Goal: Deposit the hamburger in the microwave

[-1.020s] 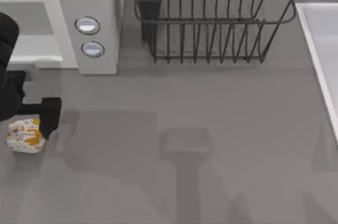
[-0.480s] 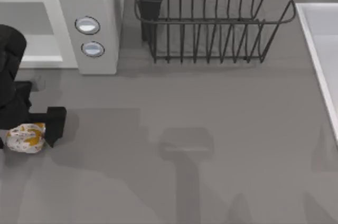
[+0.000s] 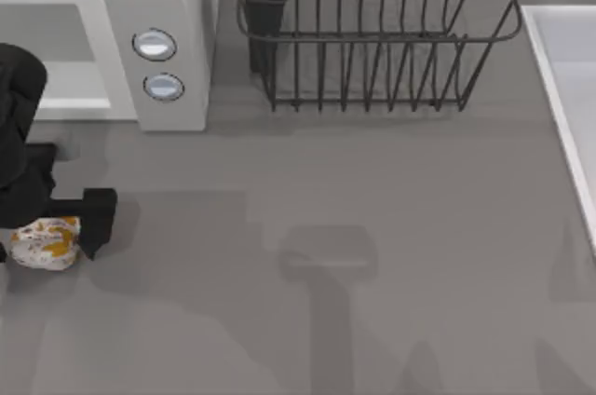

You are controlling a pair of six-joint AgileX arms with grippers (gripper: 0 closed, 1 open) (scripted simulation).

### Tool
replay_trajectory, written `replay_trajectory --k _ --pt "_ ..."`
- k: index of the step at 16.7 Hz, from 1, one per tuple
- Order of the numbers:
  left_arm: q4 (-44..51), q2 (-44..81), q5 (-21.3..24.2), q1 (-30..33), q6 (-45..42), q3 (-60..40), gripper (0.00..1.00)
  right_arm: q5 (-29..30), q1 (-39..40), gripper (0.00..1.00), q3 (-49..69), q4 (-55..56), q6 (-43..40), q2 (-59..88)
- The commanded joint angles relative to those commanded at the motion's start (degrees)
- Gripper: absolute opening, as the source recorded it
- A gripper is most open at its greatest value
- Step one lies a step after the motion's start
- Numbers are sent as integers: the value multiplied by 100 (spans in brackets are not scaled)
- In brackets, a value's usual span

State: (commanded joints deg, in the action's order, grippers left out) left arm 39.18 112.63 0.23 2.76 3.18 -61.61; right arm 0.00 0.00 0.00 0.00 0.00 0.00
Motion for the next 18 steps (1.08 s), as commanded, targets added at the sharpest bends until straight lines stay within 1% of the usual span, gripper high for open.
replay_trajectory --k 7,8,15,16,18 --pt "0 0 0 0 0 0 2 0 0 100 0 0 0 0" --pt "0 0 0 0 0 0 0 0 0 100 0 0 0 0" --pt "0 0 0 0 0 0 0 0 0 100 0 0 0 0" --pt "475 -461 -13 3 27 51 0 0 0 100 0 0 0 0" --pt "557 -522 -35 -39 29 -21 0 0 0 100 0 0 0 0"
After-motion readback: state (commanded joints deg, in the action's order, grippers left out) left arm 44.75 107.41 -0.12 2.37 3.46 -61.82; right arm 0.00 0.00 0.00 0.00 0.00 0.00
